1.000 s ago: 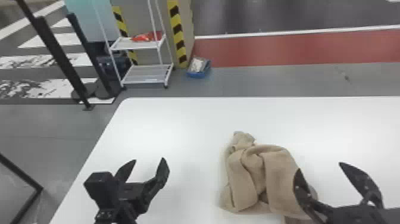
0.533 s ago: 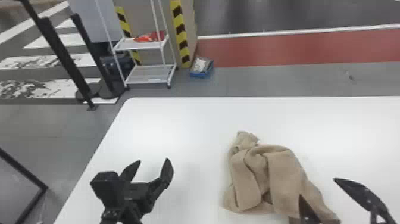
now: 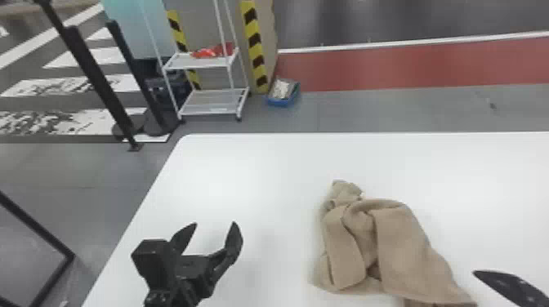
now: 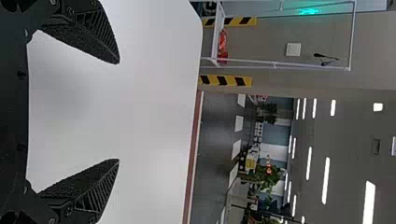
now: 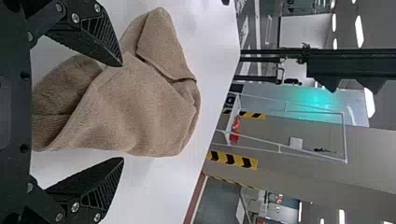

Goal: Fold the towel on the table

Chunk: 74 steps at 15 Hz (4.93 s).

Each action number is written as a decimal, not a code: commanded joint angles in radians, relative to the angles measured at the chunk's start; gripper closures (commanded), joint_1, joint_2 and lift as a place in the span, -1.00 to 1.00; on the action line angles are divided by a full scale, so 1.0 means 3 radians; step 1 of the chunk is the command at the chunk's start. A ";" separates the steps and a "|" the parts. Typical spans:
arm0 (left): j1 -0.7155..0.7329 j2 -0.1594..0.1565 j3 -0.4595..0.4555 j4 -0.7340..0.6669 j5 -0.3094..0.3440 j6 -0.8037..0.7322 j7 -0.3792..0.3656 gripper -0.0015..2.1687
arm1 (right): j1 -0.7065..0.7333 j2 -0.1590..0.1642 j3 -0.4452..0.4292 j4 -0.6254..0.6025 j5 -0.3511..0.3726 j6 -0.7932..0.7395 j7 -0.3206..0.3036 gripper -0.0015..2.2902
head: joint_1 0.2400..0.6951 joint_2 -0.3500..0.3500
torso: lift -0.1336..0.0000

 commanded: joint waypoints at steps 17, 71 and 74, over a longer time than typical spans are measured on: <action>-0.0030 -0.0009 0.0023 -0.0048 -0.0123 0.0007 -0.1774 -0.82 | -0.0508 -0.0120 0.0098 0.0231 0.0492 0.0545 0.0049 0.83 | 1.00 0.19 | -0.86; -0.0653 -0.0009 0.0278 -0.0805 -0.0808 0.2206 -0.1933 -0.97 | -0.0631 -0.0846 -0.0613 -0.0772 0.1182 0.2744 0.0489 -0.95 | 1.00 -0.54 | -0.86; -0.0561 -0.0009 0.0406 -0.0871 -0.0742 0.2359 -0.2383 -0.78 | -0.0621 -0.0805 -0.0771 -0.0756 0.1157 0.2959 0.0489 -0.94 | 1.00 -0.61 | -0.86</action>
